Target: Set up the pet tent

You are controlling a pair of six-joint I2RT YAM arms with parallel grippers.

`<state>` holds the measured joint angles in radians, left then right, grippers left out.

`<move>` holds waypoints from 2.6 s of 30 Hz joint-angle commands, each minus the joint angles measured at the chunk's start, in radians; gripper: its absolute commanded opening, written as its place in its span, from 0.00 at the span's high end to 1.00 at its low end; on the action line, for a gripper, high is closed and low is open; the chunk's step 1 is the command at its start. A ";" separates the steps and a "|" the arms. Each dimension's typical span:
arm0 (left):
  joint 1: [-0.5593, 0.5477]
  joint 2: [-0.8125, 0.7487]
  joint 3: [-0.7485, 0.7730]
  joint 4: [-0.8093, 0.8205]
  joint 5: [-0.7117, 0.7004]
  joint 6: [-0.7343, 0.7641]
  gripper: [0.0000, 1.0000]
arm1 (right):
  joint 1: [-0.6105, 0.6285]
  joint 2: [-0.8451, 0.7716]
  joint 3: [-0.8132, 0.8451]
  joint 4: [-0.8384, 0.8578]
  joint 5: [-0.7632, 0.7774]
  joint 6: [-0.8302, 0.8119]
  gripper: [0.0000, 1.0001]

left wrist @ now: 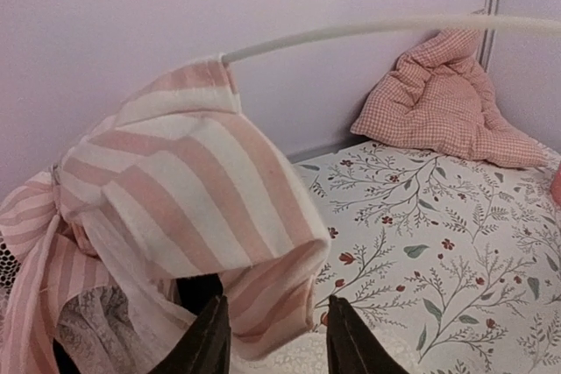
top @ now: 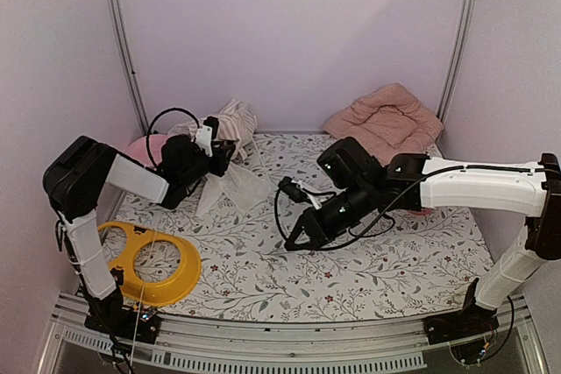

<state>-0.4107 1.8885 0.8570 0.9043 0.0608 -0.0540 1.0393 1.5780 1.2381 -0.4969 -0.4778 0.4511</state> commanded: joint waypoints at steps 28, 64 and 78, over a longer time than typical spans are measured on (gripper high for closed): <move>0.047 0.096 0.196 -0.312 0.078 0.198 0.63 | -0.036 -0.014 0.088 0.024 0.012 -0.048 1.00; -0.700 -0.157 -0.180 -0.017 -0.240 0.071 1.00 | 0.011 -0.337 -0.567 0.295 0.099 0.273 1.00; -0.882 -0.253 -0.331 -0.084 -0.442 -0.081 1.00 | 0.028 -0.088 -0.234 0.401 -0.134 0.111 1.00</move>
<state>-1.2163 1.7023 0.5621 0.8539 -0.4454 -0.0921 1.1057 1.4738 0.8169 -0.2390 -0.5827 0.6098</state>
